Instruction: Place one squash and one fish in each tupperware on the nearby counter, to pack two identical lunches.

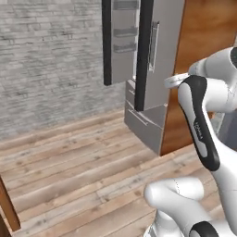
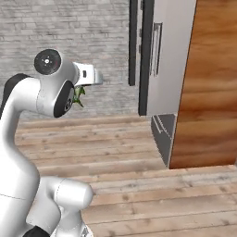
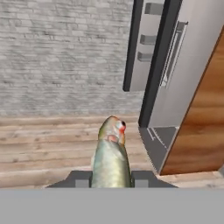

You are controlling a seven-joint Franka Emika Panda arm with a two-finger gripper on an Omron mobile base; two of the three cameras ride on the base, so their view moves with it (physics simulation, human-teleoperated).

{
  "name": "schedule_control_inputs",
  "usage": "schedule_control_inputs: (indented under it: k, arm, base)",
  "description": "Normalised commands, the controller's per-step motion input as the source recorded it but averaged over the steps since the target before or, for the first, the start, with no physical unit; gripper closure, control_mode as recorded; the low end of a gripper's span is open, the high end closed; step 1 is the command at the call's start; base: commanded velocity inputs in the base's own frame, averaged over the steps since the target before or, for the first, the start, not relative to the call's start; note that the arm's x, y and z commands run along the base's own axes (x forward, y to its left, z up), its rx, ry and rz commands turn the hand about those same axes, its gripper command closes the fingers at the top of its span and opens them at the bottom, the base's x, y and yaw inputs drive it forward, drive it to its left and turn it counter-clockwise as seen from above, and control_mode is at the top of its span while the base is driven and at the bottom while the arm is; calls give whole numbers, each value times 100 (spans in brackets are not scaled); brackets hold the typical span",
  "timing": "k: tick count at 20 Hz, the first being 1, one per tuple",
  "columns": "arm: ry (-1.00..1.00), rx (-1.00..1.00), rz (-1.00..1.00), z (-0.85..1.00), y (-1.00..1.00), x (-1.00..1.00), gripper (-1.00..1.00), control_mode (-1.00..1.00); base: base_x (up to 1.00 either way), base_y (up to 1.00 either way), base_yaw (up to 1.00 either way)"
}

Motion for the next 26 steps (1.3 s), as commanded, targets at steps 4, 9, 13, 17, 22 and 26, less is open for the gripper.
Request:
schedule_control_inputs:
  k: [4,9,13,17,22,26]
  arm:
    - [0,0,0,0,0,0,100,100]
    - [0,0,0,0,0,0,100,100]
    - [0,0,0,0,0,0,100,100]
    - [0,0,0,0,0,0,100,100]
    - [0,0,0,0,0,0,100,100]
    - [0,0,0,0,0,0,100,100]
  base:
    - [-99,0,35]
    - [-94,0,23]
    - [-79,12,13]
    - [-51,51,3]
    - [-21,94,0]
    - [-18,100,0]
